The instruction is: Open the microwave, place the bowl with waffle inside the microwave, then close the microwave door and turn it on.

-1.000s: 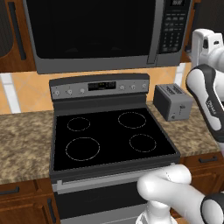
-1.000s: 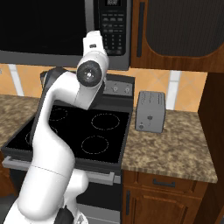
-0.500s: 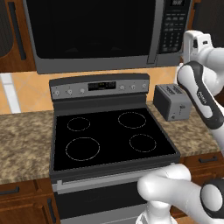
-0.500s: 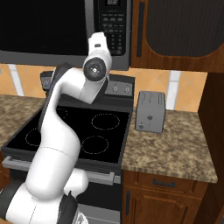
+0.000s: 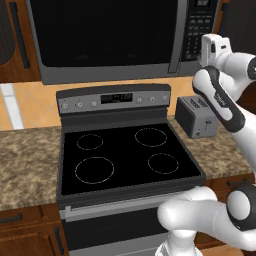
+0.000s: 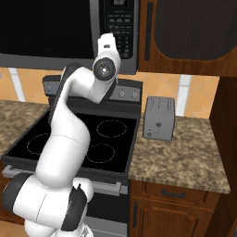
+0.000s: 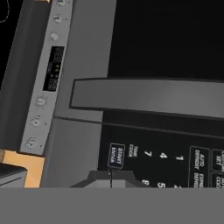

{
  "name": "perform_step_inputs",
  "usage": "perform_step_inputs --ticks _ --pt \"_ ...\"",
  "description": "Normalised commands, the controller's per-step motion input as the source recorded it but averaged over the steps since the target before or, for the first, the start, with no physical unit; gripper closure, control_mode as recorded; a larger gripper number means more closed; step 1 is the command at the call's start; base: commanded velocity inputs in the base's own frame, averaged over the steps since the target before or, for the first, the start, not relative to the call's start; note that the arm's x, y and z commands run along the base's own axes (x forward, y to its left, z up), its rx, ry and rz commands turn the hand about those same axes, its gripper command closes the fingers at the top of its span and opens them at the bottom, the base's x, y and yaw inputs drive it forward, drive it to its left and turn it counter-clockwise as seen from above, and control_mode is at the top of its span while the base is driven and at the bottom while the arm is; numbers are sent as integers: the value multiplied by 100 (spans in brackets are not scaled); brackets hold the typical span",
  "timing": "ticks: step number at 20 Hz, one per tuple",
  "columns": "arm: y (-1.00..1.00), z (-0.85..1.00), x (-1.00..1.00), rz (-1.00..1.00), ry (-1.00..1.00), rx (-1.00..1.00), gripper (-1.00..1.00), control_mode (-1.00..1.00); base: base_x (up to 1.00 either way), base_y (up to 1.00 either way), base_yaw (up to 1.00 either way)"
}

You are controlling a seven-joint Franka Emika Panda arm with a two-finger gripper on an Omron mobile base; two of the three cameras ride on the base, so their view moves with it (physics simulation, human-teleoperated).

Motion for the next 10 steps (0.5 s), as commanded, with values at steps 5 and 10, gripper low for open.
perform_step_inputs --ticks 5,10 --pt "0 0 50 0 0 0 100 -100 0 0 0" --pt "0 -7 63 0 0 0 100 -100 0 0 0"
